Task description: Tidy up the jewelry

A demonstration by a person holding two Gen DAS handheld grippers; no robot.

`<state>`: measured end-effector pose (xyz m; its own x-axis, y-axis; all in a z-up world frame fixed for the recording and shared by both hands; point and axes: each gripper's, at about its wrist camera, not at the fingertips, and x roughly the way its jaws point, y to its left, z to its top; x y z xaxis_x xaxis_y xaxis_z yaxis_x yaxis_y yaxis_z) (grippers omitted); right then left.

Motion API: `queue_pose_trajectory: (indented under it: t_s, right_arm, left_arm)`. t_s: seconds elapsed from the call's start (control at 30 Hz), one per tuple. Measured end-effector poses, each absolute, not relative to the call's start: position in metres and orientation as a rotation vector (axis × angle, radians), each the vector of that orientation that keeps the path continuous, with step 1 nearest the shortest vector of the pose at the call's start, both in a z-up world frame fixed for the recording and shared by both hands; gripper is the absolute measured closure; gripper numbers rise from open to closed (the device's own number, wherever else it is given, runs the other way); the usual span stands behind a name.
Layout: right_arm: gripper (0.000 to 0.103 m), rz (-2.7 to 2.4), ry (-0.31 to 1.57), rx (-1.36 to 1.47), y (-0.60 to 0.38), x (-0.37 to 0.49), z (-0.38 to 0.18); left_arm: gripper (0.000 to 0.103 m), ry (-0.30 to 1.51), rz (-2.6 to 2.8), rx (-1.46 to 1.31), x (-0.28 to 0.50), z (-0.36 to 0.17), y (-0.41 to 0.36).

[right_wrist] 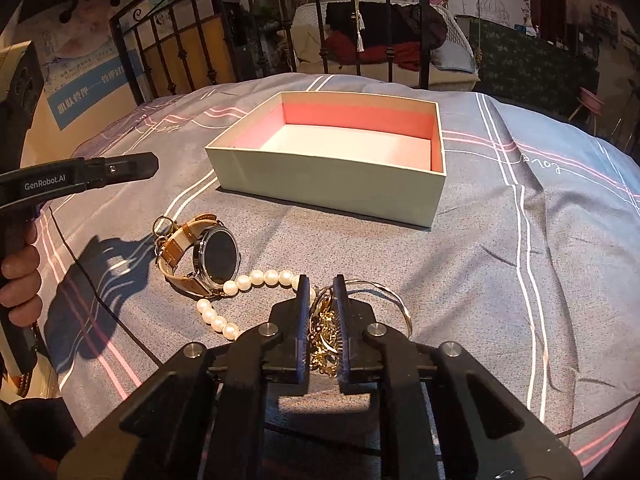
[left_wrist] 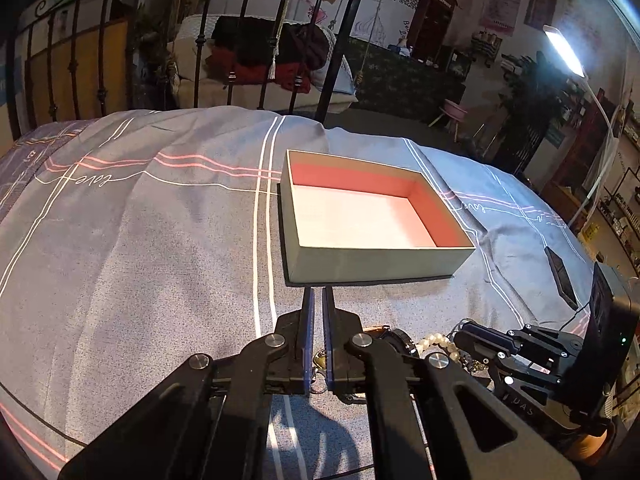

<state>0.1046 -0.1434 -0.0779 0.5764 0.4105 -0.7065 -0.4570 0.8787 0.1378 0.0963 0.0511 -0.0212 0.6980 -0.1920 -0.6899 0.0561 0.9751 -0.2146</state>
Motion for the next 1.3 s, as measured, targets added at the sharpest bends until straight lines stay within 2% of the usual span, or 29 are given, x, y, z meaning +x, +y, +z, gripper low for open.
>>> queue_pose_trajectory:
  t_s: [0.07, 0.2, 0.5, 1.13, 1.3]
  right_arm:
    - [0.099, 0.517, 0.789, -0.064, -0.144, 0.103, -0.073]
    - [0.102, 0.525, 0.765, -0.070, -0.145, 0.100, -0.067]
    - [0.102, 0.524, 0.723, -0.042, -0.154, 0.099, -0.056]
    - [0.102, 0.526, 0.727, -0.028, -0.150, 0.110, -0.055]
    - [0.102, 0.527, 0.720, -0.025, -0.149, 0.117, -0.052]
  left_arm:
    - [0.099, 0.783, -0.149, -0.178, 0.096, -0.020, 0.047]
    - [0.099, 0.783, -0.163, -0.181, 0.098, -0.020, 0.044]
    - [0.099, 0.780, -0.167, -0.196, 0.097, -0.019, 0.047]
    - [0.099, 0.782, -0.281, -0.453, 0.111, -0.007, 0.072]
    - [0.099, 0.797, -0.266, -0.404, 0.123, -0.005, 0.063]
